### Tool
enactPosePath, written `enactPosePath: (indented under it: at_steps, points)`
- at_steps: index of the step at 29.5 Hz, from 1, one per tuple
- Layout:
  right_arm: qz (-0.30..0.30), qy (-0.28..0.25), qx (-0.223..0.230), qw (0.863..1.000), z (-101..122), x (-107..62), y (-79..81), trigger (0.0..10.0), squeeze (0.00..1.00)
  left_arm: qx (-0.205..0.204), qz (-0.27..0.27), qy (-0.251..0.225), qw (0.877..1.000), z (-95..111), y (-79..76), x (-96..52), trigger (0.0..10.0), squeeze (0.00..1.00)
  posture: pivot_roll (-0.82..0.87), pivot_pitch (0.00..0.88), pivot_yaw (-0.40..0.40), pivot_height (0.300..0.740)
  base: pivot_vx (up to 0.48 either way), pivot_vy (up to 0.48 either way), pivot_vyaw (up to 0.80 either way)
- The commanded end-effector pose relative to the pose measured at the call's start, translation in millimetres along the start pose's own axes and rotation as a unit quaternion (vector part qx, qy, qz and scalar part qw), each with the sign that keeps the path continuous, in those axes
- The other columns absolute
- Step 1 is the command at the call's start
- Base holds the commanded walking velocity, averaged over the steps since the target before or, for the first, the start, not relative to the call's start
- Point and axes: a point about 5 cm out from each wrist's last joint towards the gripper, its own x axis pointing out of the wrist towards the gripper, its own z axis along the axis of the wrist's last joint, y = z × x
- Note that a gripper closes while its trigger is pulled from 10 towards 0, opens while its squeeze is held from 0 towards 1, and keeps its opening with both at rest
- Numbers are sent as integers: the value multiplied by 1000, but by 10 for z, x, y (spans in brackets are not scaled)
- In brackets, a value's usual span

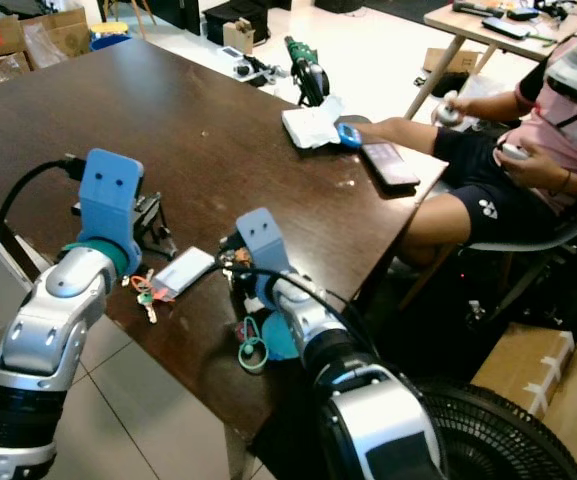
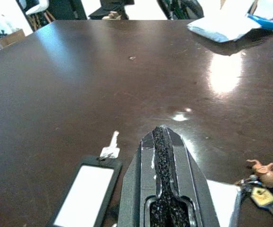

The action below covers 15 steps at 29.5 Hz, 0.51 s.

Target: Hang keys on a hook

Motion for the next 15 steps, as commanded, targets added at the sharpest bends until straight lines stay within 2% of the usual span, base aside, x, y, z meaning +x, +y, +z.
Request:
enactPosePath:
  at_steps: [1,2,4,5,7,8,9,10,11,12,15]
  points:
    - [-1,-7,11,1000,-5,-10,-6,10000,0,-1,-3,-2,1000,14,-5,-16,10000,0,78,173,65,740,0,0,0]
    - [-41,-27,3,999,46,-129,-338,10000,0,-2,-10,-3,1000,19,-34,-6,10000,0,60,159,71,740,0,0,0]
    - [-41,-27,3,999,46,-129,-338,10000,0,-2,-10,-3,1000,19,-34,-6,10000,0,60,159,71,740,0,0,0]
    - [-74,-41,-12,996,70,-257,-602,10000,0,-2,-16,-4,1000,18,-50,5,10000,0,55,146,72,740,0,0,0]
    - [-74,-41,-12,996,70,-257,-602,10000,0,-2,-16,-4,1000,18,-50,5,10000,0,55,146,72,740,0,0,0]
    - [-93,-46,-19,994,63,-360,-763,10000,0,-2,-18,-4,1000,11,-50,15,10000,0,50,136,73,740,0,0,0]
    - [-101,-43,-24,994,7,-450,-853,10000,0,-1,-18,-4,1000,3,-45,21,10000,0,42,129,75,740,0,0,0]
    - [-101,-43,-24,994,7,-450,-853,10000,0,-1,-18,-4,1000,3,-45,21,10000,0,42,129,75,740,0,0,0]
    - [-104,-33,-25,994,-88,-520,-897,10000,0,-1,-19,-3,1000,-3,-43,25,10000,0,32,125,81,740,0,0,0]
    - [-96,-25,-20,995,-198,-590,-917,10000,1000,-1,-21,-4,1000,-5,-53,32,10000,0,30,123,85,740,0,0,0]
    - [-80,-24,-9,996,-263,-636,-907,10000,1000,-1,-23,-4,1000,-7,-64,36,10000,0,28,118,85,740,0,0,0]
